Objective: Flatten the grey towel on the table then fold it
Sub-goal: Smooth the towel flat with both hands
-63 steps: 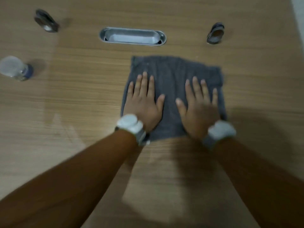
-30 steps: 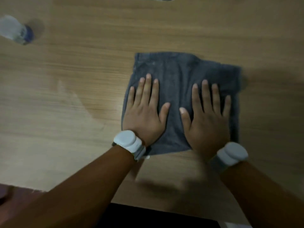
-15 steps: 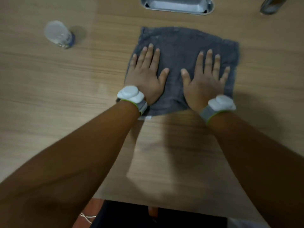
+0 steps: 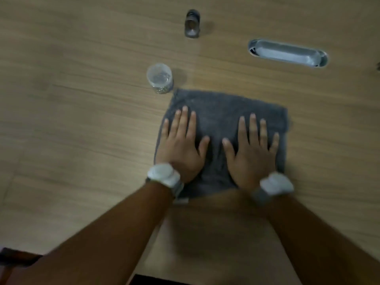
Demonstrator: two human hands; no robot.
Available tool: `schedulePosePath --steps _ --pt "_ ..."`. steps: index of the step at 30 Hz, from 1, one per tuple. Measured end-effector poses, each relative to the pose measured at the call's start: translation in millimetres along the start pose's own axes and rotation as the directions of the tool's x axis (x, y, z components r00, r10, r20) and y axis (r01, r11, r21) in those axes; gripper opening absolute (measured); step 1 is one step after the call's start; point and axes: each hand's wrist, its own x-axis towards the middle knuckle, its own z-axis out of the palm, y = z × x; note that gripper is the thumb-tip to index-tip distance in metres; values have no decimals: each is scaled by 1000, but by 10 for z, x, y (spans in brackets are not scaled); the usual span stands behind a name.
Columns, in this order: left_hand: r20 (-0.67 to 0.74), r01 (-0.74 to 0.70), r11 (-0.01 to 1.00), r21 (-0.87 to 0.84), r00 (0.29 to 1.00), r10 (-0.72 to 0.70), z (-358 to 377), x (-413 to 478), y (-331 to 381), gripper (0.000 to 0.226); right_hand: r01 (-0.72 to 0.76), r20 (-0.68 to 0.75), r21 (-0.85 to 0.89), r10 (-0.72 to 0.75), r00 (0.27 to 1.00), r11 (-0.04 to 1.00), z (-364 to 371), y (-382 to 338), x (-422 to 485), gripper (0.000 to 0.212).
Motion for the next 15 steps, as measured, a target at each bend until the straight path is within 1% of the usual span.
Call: schedulePosePath --steps 2,4,7,11,15 --pt "1 16 1000 -1 1000 -16 -56 476 -43 77 -39 -32 33 40 999 999 -30 -25 551 77" --pt "-2 1 1000 5 1000 -1 -93 785 -35 77 -78 -30 74 81 996 994 -64 -22 929 80" --pt "-4 -18 1000 2 1000 18 -48 850 -16 76 -74 -36 108 79 996 991 -28 14 1025 80" --pt "-18 -53 998 -36 998 53 -13 454 72 72 -22 -91 61 27 995 998 12 71 313 72" --pt "11 -126 992 -30 992 127 112 -296 252 71 7 -32 11 -7 999 1000 108 178 -713 71"
